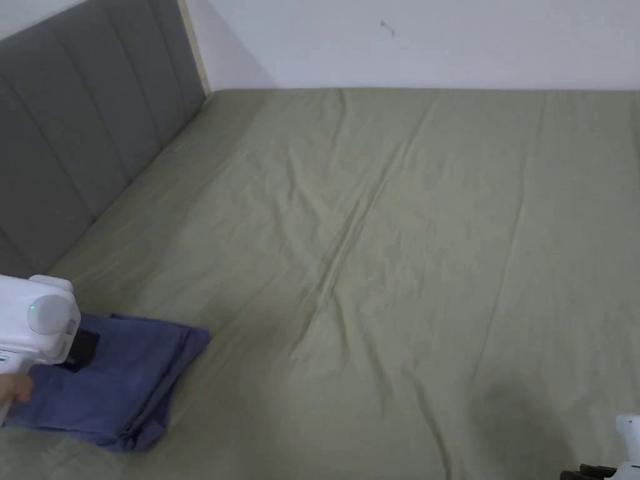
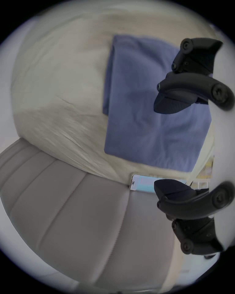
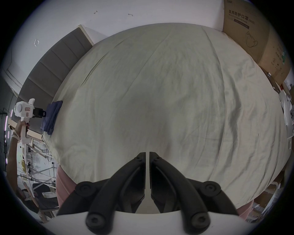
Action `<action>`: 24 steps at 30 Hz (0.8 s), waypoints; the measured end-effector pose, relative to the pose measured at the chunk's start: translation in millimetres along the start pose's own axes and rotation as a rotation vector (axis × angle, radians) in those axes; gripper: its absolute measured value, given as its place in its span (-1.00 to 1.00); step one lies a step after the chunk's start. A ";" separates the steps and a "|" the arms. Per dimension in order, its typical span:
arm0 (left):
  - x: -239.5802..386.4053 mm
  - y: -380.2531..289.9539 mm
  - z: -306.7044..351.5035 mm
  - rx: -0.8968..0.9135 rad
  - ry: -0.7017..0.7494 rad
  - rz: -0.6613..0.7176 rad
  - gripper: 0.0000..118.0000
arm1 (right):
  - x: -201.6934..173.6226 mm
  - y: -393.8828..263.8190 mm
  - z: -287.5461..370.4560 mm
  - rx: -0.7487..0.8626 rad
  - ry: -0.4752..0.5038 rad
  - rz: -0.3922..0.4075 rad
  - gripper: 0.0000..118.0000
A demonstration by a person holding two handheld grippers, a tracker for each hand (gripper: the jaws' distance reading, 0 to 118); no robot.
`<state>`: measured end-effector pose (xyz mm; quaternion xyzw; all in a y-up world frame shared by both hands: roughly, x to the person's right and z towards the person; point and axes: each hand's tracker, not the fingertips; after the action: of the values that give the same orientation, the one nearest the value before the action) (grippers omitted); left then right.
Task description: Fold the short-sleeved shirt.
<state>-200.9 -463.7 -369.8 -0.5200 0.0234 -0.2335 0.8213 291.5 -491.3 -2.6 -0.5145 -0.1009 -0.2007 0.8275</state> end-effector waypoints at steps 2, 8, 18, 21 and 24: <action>6.9 -7.3 26.0 0.059 -0.118 0.060 -0.99 | 2.4 -2.6 3.4 0.007 0.004 -0.007 -0.91; 62.1 -43.0 108.9 0.198 -0.335 0.039 -1.00 | 11.5 -11.9 18.7 0.047 0.023 -0.023 -0.91; 161.7 -100.7 233.0 0.438 -0.440 0.012 -1.00 | 18.5 -23.8 72.9 0.262 0.023 -0.016 -0.91; 186.2 -113.2 264.1 0.535 -0.456 0.047 -1.00 | 16.8 -26.4 100.3 0.398 -0.042 -0.022 -0.91; 211.7 -127.6 295.2 0.685 -0.362 0.030 -1.00 | 13.7 -29.2 127.3 0.561 -0.136 -0.016 -0.91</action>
<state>24.7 -345.8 -80.9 -0.2481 -0.1937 -0.1200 0.9416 296.2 -392.2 83.6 -0.2769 -0.2117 -0.1365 0.9273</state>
